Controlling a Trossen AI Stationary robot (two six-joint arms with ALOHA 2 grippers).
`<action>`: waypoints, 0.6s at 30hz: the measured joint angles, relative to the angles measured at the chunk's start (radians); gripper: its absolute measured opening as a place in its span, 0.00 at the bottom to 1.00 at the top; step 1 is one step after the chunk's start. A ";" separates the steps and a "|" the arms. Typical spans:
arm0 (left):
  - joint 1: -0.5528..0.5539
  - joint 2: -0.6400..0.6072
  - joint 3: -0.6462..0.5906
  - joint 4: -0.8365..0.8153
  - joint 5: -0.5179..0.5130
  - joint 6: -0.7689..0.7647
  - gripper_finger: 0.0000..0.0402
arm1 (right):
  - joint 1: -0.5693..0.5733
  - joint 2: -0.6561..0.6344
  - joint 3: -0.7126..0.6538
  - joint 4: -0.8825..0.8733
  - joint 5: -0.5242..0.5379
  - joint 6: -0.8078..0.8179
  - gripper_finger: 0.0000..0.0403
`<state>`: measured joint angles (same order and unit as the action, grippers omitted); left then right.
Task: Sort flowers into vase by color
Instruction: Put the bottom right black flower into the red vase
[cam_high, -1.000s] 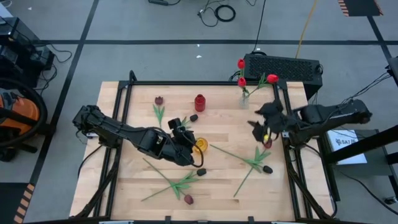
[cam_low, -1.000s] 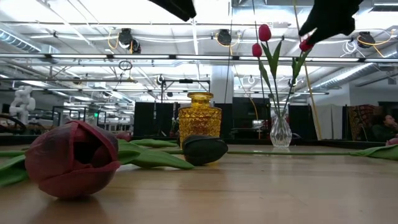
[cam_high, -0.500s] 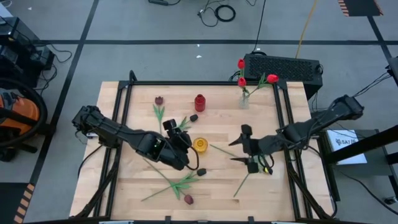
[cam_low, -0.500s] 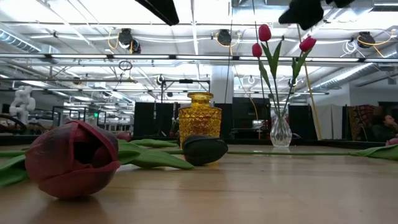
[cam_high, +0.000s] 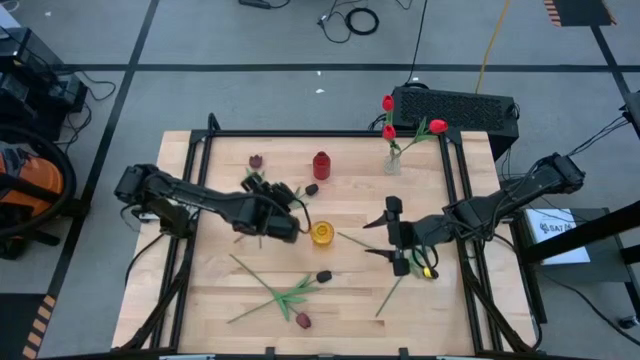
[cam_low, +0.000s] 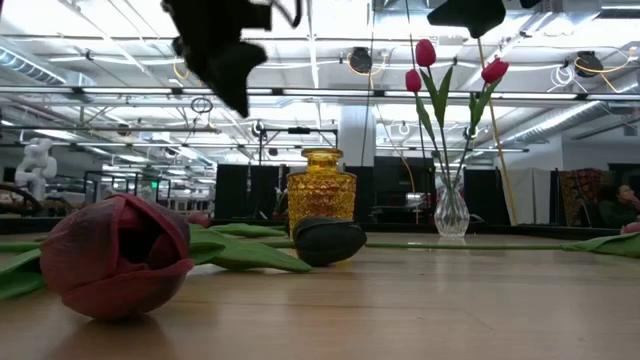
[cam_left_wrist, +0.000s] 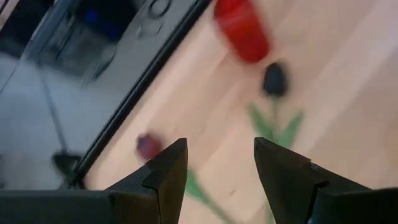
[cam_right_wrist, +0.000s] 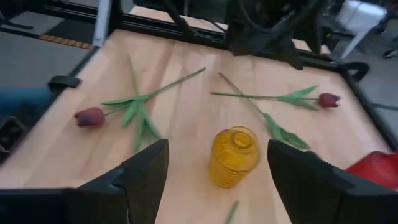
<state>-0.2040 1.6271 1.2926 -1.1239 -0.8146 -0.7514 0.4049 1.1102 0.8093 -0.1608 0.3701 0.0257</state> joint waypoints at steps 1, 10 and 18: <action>0.006 -0.001 -0.014 -0.007 0.018 -0.022 0.48 | 0.000 0.000 0.000 0.000 0.016 -0.008 0.66; -0.029 -0.001 -0.105 0.085 0.226 0.029 0.48 | 0.000 -0.001 0.000 -0.007 0.076 -0.038 0.66; -0.116 -0.001 -0.075 0.136 0.440 -0.032 0.48 | 0.000 -0.001 0.000 -0.045 0.076 -0.038 0.66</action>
<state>-0.3199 1.6264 1.2178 -0.9877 -0.3748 -0.7838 0.4049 1.1095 0.8097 -0.2062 0.4458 -0.0123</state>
